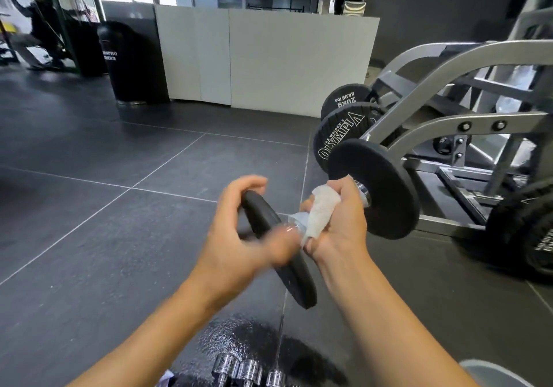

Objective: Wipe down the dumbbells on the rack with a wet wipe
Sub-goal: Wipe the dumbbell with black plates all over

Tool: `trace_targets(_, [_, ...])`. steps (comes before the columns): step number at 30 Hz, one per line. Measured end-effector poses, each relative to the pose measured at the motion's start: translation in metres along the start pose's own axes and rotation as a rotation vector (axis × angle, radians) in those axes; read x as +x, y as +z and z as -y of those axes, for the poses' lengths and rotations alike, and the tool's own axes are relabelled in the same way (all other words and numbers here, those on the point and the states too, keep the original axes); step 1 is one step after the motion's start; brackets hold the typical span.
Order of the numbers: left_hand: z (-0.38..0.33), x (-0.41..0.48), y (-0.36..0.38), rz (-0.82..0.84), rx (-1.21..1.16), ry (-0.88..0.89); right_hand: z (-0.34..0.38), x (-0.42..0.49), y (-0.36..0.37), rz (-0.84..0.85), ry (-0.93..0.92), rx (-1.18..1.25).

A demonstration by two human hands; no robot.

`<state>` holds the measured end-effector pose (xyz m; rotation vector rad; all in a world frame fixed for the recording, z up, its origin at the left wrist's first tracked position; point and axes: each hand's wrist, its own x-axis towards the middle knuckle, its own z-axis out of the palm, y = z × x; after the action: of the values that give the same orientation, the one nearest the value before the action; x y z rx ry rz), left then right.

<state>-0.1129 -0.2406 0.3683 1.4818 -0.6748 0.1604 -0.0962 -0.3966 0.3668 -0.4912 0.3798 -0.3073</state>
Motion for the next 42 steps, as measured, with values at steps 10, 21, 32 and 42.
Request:
trace_targets(10, [0.025,0.011,0.003,-0.062,-0.574,-1.042,0.002,0.003,-0.009,0.013,0.035,0.038])
trace_targets(21, [0.021,-0.001,-0.001,0.029,0.321,0.51,0.003,0.014,-0.009,-0.012,0.084,0.069])
trace_targets(32, [0.015,-0.002,0.018,-0.075,-0.408,-0.681,-0.009,0.006,-0.009,-0.027,0.071,-0.01])
trace_targets(42, [0.028,0.019,-0.029,-0.21,-0.028,-0.555,-0.008,0.006,-0.014,-0.066,0.115,0.032])
